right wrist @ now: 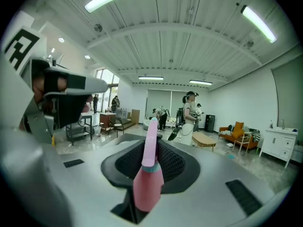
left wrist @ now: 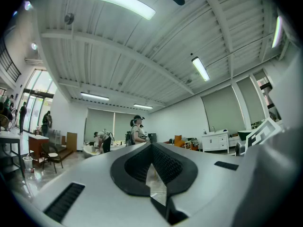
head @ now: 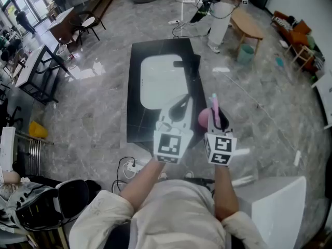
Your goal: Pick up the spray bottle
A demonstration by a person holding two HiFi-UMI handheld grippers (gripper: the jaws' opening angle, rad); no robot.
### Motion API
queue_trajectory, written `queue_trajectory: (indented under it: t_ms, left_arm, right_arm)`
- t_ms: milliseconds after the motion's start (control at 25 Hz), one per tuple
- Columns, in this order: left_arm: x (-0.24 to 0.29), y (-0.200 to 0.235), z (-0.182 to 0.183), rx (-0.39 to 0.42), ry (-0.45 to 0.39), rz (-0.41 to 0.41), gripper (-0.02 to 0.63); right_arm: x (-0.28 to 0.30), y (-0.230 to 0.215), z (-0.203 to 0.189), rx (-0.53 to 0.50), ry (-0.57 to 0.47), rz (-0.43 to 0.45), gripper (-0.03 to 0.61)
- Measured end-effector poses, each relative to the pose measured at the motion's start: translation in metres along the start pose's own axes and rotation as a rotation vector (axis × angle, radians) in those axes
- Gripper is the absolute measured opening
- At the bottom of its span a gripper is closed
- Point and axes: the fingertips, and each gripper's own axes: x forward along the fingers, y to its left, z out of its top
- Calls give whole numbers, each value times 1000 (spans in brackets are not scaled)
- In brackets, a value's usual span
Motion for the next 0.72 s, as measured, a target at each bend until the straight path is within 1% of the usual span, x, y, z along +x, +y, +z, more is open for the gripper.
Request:
queue_trajectory:
  t_ms: [160,440,600,720]
  left_arm:
    - [1,0,4,3,-6,0,2]
    - [-2,-5,10,9,-21,-8,2]
    - [-5,-6,17,12,-46,-9,2]
    - [-5,-7,20,-7,-68,-5,2]
  right_arm:
    - [-11,-2,36,-15,-86,-11,92]
    - [-42,-2,96,-30,-271,-11,92]
    - [-64,0,129,-8,-372,-6,92]
    - [-79,4,149,-7,-433,4,92]
